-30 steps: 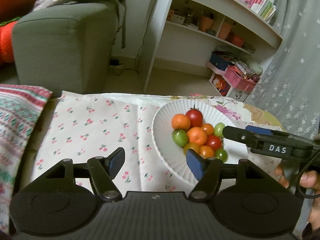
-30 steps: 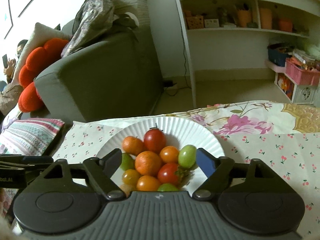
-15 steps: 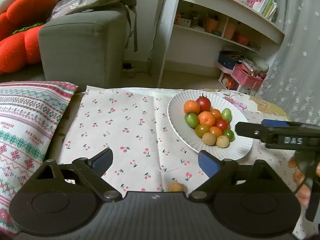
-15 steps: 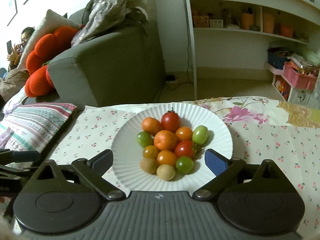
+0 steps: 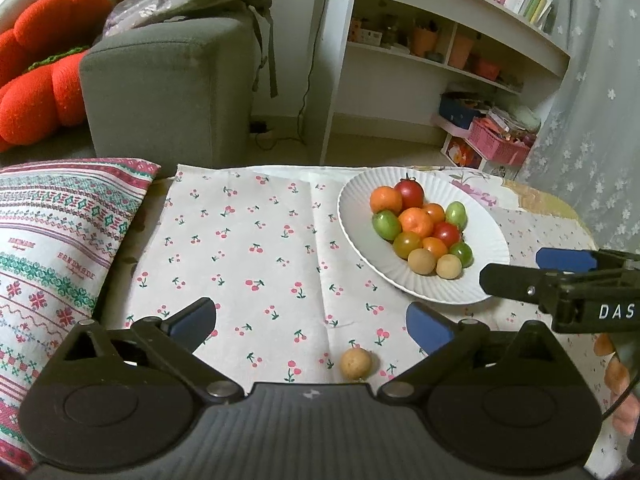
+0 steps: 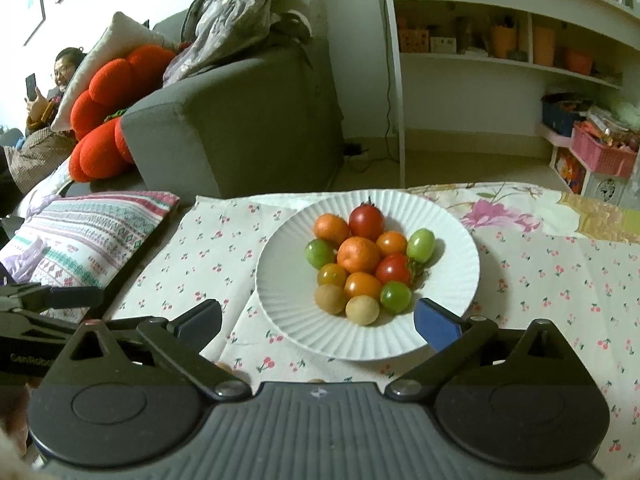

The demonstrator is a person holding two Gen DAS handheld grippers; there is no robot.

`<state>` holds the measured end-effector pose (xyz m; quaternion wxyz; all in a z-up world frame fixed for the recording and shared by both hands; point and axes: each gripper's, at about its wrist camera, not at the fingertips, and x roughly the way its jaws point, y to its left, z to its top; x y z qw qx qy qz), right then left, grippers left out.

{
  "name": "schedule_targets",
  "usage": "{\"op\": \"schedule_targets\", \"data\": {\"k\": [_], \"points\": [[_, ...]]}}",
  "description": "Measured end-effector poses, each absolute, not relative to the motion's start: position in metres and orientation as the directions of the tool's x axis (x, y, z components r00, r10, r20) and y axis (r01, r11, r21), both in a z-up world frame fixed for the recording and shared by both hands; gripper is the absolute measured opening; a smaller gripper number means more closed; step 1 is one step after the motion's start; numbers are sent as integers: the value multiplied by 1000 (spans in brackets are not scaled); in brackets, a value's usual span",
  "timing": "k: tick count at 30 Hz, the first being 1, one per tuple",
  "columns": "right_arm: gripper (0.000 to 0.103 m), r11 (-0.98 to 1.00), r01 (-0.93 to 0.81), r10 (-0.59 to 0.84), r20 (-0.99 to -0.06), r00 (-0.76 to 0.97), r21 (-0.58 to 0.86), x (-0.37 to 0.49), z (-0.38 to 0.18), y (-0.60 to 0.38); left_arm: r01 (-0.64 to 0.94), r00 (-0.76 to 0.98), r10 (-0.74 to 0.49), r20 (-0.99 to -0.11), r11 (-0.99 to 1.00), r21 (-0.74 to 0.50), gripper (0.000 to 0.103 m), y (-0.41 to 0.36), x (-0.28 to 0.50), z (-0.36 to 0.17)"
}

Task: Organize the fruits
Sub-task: 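Move both tools back to the two tan fruits on the cloth, then grasp a tan fruit with the right tool while the left tool grasps the other tan fruit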

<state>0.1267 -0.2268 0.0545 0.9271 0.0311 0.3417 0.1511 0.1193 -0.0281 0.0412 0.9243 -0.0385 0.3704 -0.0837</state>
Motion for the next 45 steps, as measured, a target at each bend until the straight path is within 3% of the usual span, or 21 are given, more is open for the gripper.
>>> {"op": "schedule_targets", "data": {"k": [24, 45], "points": [[101, 941, -211, 337, -746, 574, 263, 116, 15, -225, 225, 619, -177, -765, 973, -42, 93, -48, 126, 4], [70, 943, -210, 331, -785, 524, 257, 133, -15, -224, 359, 594, -203, -778, 933, 31, 93, -68, 137, -26]]}}
